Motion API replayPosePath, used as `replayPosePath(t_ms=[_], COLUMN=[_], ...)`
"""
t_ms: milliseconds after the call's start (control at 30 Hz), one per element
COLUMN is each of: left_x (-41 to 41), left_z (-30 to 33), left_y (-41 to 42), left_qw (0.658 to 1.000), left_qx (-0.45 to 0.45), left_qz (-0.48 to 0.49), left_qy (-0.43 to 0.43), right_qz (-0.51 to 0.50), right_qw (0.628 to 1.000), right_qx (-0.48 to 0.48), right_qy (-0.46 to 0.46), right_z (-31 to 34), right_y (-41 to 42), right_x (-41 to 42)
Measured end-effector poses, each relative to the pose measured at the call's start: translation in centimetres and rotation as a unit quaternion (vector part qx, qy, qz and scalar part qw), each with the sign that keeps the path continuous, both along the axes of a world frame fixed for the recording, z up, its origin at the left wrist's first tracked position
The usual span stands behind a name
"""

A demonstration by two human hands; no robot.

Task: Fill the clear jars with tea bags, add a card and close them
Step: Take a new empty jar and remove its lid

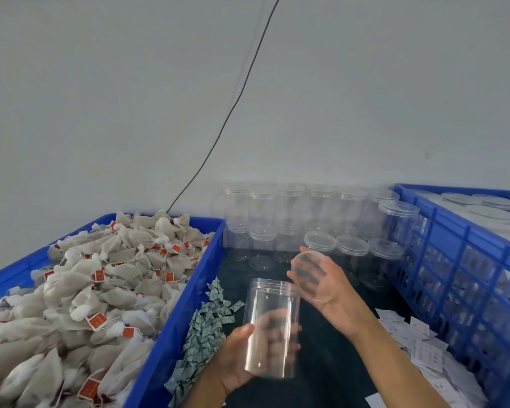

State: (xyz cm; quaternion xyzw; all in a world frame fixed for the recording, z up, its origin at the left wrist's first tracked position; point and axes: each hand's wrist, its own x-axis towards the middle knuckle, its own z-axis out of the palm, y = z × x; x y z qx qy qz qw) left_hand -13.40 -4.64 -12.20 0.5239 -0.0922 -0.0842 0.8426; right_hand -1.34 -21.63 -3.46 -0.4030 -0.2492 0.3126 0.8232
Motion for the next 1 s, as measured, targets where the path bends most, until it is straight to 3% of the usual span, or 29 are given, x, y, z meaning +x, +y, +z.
replayPosePath(t_ms=[133, 267, 367, 667, 900, 1000], left_x=[0.1, 0.8, 1.2, 3.2, 3.7, 3.6], left_z=[-0.2, -1.2, -1.7, -2.5, -1.5, -0.6], left_y=[-0.5, -1.2, -1.6, -2.1, -2.9, -3.0], left_qw=[0.991, 0.976, 0.954, 0.905, 0.884, 0.873], left_qx=[0.061, 0.089, 0.122, 0.207, 0.268, 0.292], left_qz=[0.121, 0.2, 0.271, 0.371, 0.382, 0.389], left_qy=[0.006, 0.015, 0.033, 0.008, 0.02, 0.042], right_qz=[-0.078, -0.135, -0.165, -0.31, -0.358, -0.365], right_qw=[0.981, 0.916, 0.883, 0.912, 0.886, 0.876], right_qx=[-0.051, -0.053, -0.045, -0.122, -0.286, -0.314], right_qy=[0.168, 0.374, 0.437, 0.238, 0.064, 0.018], right_z=[-2.6, -6.0, -7.3, -9.4, -10.6, -9.4], right_y=[0.3, 0.2, 0.3, 1.4, 1.8, 2.3], right_x=[1.3, 1.6, 1.5, 1.8, 1.2, 0.6])
